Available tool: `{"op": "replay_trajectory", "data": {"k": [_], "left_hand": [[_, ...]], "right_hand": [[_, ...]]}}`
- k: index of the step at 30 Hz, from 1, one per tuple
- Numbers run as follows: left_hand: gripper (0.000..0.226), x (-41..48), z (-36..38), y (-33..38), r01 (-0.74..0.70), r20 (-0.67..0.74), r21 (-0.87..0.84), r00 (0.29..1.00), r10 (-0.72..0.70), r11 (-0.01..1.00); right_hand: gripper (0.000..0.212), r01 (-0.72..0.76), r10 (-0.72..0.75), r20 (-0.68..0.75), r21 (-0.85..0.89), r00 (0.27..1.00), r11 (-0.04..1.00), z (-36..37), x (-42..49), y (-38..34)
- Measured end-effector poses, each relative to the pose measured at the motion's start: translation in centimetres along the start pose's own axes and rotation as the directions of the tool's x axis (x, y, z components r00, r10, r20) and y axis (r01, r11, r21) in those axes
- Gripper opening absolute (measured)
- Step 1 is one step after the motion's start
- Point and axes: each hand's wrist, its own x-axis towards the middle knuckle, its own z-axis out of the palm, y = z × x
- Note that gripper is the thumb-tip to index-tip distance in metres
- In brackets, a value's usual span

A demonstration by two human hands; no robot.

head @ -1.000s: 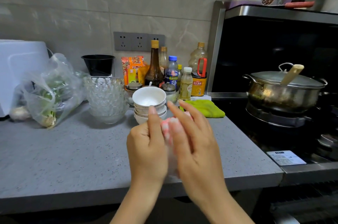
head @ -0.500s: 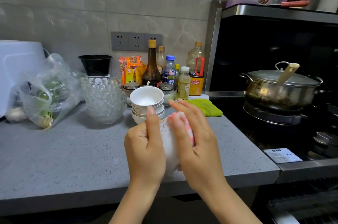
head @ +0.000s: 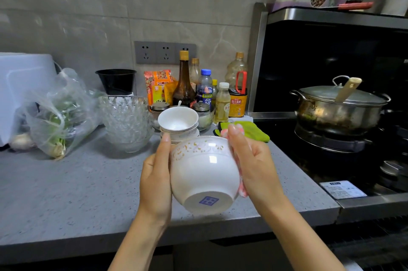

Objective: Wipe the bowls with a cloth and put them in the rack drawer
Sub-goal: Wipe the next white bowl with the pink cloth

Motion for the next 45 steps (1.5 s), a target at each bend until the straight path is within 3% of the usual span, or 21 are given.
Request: {"op": "replay_trajectory", "data": {"k": [5,9,13,18,20,22,24,26,27,29,31,33,35,38,40,43,45], "left_hand": [[0.050,0.8,-0.2,2.4,-0.235,0.254,0.283,0.953,0.164,0.930],[0.072,0.6,0.9,3.3,-0.393,0.415,0.539,0.894,0.170,0.745],[0.070,0.5,1.4,2.6,-0.427,0.327,0.505,0.899,0.292,0.750],[0.064,0.3,1.8,1.4,-0.184,-0.027,0.293,0.979,0.201,0.938],[0.069,0.1,1.9,0.7,-0.192,-0.106,0.318,0.966,0.236,0.928],[0.070,-0.3,2.1,0.1,-0.238,-0.121,0.374,0.946,0.301,0.896],[0.065,-0.7,2.4,0.2,-0.262,-0.115,0.392,0.937,0.330,0.882],[0.067,-1.0,2.6,0.5,-0.241,-0.159,0.359,0.936,0.314,0.902],[0.065,-1.0,2.7,0.7,-0.213,-0.193,0.308,0.941,0.280,0.927],[0.061,-0.7,2.5,0.8,-0.160,-0.235,0.226,0.949,0.213,0.961],[0.063,-0.7,2.4,0.9,-0.169,-0.231,0.214,0.948,0.218,0.962],[0.065,-0.8,2.5,1.0,-0.227,-0.189,0.273,0.940,0.283,0.935],[0.067,-1.1,2.5,1.2,-0.261,-0.130,0.336,0.939,0.319,0.905],[0.073,-1.1,2.0,1.4,-0.228,-0.093,0.331,0.958,0.272,0.915],[0.067,-1.1,1.6,1.8,-0.169,-0.097,0.243,0.976,0.197,0.955],[0.061,-0.9,1.2,2.3,-0.073,-0.113,0.121,0.990,0.087,0.990],[0.067,-0.8,1.0,2.5,-0.035,-0.092,0.079,0.995,0.042,0.996]], "right_hand": [[0.064,0.098,-0.098,0.008,-0.195,0.995,0.976,-0.5,0.3,-0.2],[0.057,0.128,-0.134,0.005,-0.307,0.991,0.943,-0.1,0.5,0.1],[0.062,0.139,-0.149,-0.021,-0.255,0.989,0.957,0.3,0.0,0.3],[0.044,0.110,-0.128,-0.059,-0.237,0.990,0.965,1.1,-1.1,1.8],[0.044,0.179,-0.209,-0.035,-0.396,0.977,0.901,2.1,-1.9,2.5],[0.045,0.272,-0.317,0.034,-0.605,0.948,0.749,2.8,-2.3,2.7],[0.046,0.320,-0.374,0.062,-0.658,0.925,0.682,2.8,-2.1,2.7],[0.038,0.258,-0.297,-0.005,-0.481,0.955,0.838,2.1,-1.5,2.0],[0.033,0.149,-0.173,-0.051,-0.313,0.984,0.938,1.9,-1.3,1.4],[0.028,-0.064,0.056,-0.083,-0.102,0.995,0.993,1.7,-1.4,0.7],[0.032,0.030,-0.055,-0.082,-0.271,0.995,0.962,2.1,-1.8,0.8],[0.044,0.226,-0.275,-0.012,-0.534,0.961,0.815,2.6,-2.0,1.6],[0.048,0.305,-0.351,0.047,-0.610,0.935,0.731,2.5,-1.6,2.0],[0.038,0.203,-0.232,-0.015,-0.434,0.973,0.878,2.1,-1.3,1.4],[0.033,-0.011,0.004,-0.029,-0.237,1.000,0.971,1.6,-1.0,0.6],[0.041,-0.255,0.251,-0.054,-0.093,0.966,0.962,1.0,-0.8,-0.4],[0.054,-0.328,0.322,-0.104,-0.052,0.941,0.943,0.8,-0.8,-0.3]]}}
